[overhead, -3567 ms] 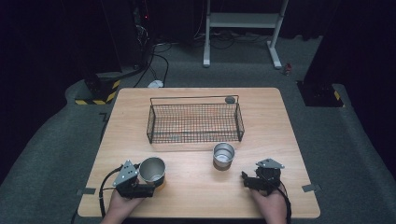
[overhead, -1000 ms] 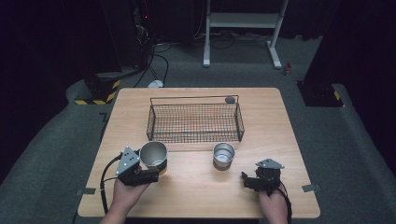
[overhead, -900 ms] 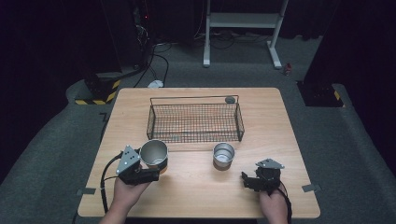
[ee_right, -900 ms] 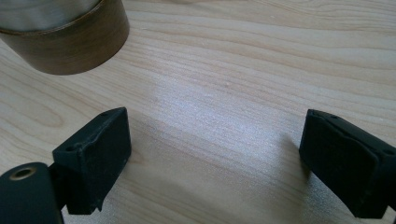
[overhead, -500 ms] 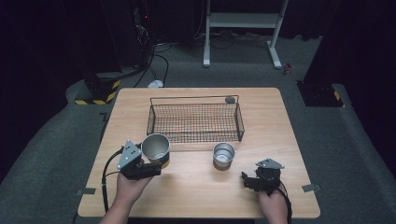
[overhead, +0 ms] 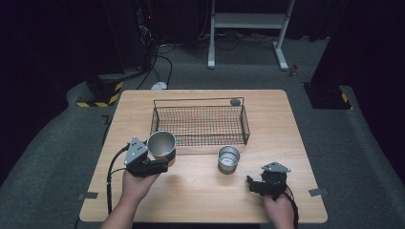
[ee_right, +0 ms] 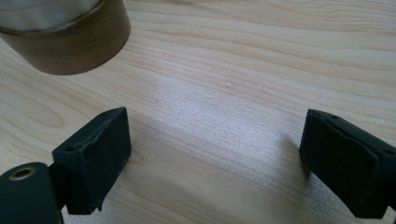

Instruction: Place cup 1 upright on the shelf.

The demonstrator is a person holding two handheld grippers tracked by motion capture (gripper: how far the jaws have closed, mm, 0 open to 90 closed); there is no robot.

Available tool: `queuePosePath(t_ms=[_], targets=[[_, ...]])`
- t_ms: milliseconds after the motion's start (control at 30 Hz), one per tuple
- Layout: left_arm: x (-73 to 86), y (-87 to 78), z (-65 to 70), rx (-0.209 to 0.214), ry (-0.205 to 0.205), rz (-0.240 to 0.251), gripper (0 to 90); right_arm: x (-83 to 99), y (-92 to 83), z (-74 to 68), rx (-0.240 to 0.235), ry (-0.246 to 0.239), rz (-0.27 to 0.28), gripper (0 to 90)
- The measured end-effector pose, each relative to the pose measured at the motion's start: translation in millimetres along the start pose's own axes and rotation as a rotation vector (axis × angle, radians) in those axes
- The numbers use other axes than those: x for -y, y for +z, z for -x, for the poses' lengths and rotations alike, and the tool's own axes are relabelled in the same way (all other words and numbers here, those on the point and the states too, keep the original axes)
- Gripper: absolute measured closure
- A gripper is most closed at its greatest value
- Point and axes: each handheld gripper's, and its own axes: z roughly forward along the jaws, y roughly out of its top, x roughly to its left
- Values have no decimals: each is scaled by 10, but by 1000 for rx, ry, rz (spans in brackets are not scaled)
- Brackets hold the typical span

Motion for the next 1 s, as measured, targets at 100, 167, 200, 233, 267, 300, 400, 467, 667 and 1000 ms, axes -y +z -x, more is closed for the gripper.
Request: queuePosePath(t_ms=[100,167,200,233,267,300,400,467,667,1000], targets=[[-12,22,1,8,3,2,134,0,0,0,0,0,0,89],[-19,32,-2,10,5,4,134,0,0,0,0,0,0,89],[-25,40,-2,10,2,3,134,0,0,0,0,0,0,89],[-31,50,-3,11,3,3,134,0,0,0,0,0,0,89],[-38,58,-3,11,4,3,134,0,0,0,0,0,0,89],[-50,76,-3,9,6,4,134,0,0,0,0,0,0,89],[-67,96,-4,12,3,2,134,0,0,0,0,0,0,89],[-88,116,-10,19,4,7,134,0,0,0,0,0,0,89],[-129,158,-13,13,7,5,134,-6,2,-5,-2,4,-4,88],[-175,233,-36,10,-3,3,134,-6,3,-4,-1,4,-4,88]])
